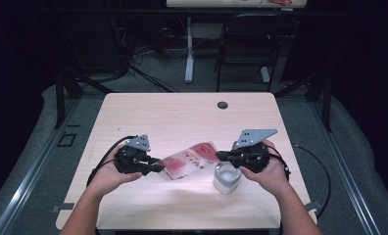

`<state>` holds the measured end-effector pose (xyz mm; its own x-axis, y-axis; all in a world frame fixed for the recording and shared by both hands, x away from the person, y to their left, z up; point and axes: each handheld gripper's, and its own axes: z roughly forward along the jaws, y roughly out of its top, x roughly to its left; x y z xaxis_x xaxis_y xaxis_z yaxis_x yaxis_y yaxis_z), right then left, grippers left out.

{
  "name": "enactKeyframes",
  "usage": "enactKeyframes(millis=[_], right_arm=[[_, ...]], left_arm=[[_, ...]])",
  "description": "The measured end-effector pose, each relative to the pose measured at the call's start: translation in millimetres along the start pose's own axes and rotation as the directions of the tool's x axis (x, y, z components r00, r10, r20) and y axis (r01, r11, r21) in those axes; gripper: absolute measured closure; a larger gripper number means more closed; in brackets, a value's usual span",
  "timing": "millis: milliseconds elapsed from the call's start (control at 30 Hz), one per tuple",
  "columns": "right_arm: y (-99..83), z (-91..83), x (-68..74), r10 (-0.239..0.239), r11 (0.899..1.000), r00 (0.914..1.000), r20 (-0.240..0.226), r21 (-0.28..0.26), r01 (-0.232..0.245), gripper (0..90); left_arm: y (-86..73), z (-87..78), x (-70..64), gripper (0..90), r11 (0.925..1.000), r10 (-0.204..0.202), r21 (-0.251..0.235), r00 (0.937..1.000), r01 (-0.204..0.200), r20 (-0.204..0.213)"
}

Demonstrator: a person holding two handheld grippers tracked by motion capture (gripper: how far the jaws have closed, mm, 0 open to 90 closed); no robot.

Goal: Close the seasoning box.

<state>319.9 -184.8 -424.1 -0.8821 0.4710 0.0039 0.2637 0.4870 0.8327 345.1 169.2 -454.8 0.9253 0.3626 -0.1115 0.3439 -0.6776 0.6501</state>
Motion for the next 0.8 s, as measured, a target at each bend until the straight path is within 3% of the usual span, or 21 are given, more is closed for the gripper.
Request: enactKeyframes(millis=[267,500,800], right_arm=[[8.8,4.3,2.1,-0.021,1.000,0.9997,0.008,0.019,0.021,90.0],[13.0,8.0,2.7,-0.025,0.999,0.9997,0.003,0.021,0.025,90.0],[18.6,10.6,5.2,-0.033,0.999,0.9994,0.006,0.025,0.033,90.0]], left_arm=[[-8.3,12.0,1.5,75.6,0.9997,-0.023,0.010,0.9997,0.023,0.004],[-16.6,16.3,4.4,76.9,0.9989,-0.045,-0.016,0.9990,0.045,0.009],[-21.3,19.0,3.8,77.2,0.9989,-0.043,-0.019,0.9991,0.043,0.001]])
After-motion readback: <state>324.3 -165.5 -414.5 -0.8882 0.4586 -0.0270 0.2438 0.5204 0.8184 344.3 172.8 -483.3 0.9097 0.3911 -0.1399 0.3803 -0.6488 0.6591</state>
